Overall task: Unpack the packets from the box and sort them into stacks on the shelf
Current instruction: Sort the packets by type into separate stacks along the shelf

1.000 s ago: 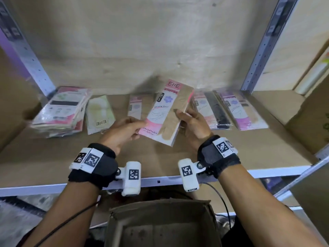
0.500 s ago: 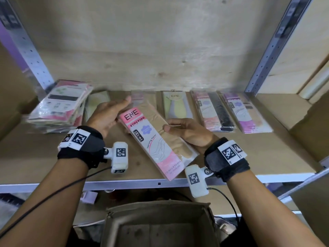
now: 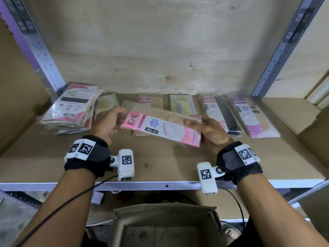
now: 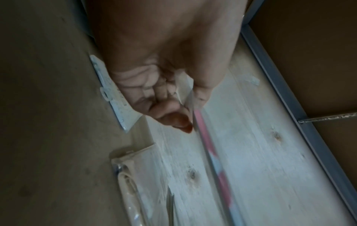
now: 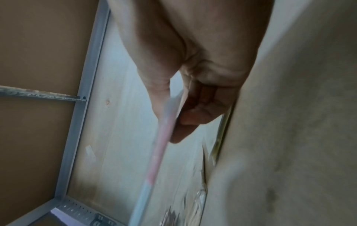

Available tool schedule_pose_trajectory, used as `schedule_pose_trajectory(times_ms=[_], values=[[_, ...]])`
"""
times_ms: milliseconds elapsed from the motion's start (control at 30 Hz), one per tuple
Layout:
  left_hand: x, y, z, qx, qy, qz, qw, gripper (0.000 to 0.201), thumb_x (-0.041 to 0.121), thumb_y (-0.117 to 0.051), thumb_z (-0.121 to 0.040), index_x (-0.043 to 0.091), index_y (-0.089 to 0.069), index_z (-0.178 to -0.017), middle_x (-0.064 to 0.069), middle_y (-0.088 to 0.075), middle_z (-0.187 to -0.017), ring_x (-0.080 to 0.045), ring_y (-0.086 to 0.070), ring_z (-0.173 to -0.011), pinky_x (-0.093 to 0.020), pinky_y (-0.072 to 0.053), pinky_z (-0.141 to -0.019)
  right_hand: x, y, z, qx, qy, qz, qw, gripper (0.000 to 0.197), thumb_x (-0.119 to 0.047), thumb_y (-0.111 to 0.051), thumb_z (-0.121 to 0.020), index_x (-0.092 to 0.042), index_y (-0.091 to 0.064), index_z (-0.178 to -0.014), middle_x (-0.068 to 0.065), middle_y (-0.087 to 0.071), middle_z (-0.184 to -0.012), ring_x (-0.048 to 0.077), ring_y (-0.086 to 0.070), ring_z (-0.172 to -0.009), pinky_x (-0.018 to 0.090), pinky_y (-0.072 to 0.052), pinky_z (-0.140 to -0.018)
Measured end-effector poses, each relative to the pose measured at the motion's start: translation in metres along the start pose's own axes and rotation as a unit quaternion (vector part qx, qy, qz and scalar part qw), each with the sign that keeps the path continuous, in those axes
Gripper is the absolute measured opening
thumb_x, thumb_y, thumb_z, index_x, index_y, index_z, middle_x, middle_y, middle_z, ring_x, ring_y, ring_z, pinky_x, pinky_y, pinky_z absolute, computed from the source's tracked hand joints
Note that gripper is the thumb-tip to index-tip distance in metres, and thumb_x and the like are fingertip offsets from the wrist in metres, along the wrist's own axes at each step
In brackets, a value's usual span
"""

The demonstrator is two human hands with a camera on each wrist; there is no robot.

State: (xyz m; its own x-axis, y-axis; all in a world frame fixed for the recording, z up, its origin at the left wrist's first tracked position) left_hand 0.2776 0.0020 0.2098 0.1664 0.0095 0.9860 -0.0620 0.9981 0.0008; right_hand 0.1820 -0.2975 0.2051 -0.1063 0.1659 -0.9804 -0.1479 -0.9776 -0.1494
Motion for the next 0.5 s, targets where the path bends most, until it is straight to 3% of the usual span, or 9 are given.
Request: schedule_pose_trajectory(times_ms=[100,267,367,500], values=[[0.0,0.0,0.0,-0.042,-0.015,-0.041,0.998,0.024,0.031,-0.057,-0.087,0.021,-0.063,-0.066,0.001,-0.073,-0.065,-0.014,-0.062,-0.057,-0.026,-0.04,-0.057,-0.003,0.008,-0.003,0.023,0.023,-0.018,0.999,0.032,-0.011,-0.081,-0.077,-0.007,-0.066,-0.105,0.017,-0.074,-0.108,0.036,-0.071,-0.1,0.045,-0.056,-0.088],[0.0,0.004,0.0,-0.04,-0.073,-0.087,0.993,0.043,0.051,-0.058,-0.094,0.021,-0.062,-0.064,0.007,-0.05,-0.047,-0.008,-0.037,-0.037,-0.018,-0.027,-0.039,-0.004,0.01,-0.004,0.009,0.032,-0.035,0.999,0.036,-0.014,-0.082,-0.073,-0.009,-0.064,-0.103,0.018,-0.074,-0.106,0.034,-0.073,-0.096,0.042,-0.06,-0.08],[0.001,0.001,0.001,-0.034,-0.088,-0.054,0.994,0.048,0.056,-0.056,-0.094,0.021,-0.057,-0.062,0.007,-0.045,-0.043,-0.007,-0.032,-0.033,-0.013,-0.022,-0.035,-0.003,0.011,-0.004,0.003,0.026,-0.039,0.999,0.032,-0.012,-0.08,-0.077,-0.008,-0.062,-0.103,0.019,-0.074,-0.106,0.034,-0.072,-0.095,0.039,-0.06,-0.077],[-0.003,-0.011,0.004,-0.083,-0.046,0.069,0.993,0.052,0.045,-0.055,-0.099,0.02,-0.058,-0.054,0.002,-0.04,-0.045,-0.006,-0.026,-0.031,-0.013,-0.019,-0.033,-0.005,0.012,-0.003,-0.003,0.026,-0.046,0.999,0.036,-0.014,-0.08,-0.077,-0.007,-0.062,-0.108,0.017,-0.074,-0.107,0.032,-0.073,-0.094,0.034,-0.059,-0.072]])
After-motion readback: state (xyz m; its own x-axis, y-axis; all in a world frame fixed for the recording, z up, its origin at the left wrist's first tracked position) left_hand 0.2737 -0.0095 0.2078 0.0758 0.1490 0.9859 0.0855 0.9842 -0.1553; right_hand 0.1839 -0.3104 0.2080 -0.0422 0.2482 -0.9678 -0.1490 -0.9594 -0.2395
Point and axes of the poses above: each hand's wrist, its own z-axis away from the middle knuckle, its own y-axis out of the back of the hand, x = y × z, the point moved 5 cm from there along -z, towards the middle knuckle
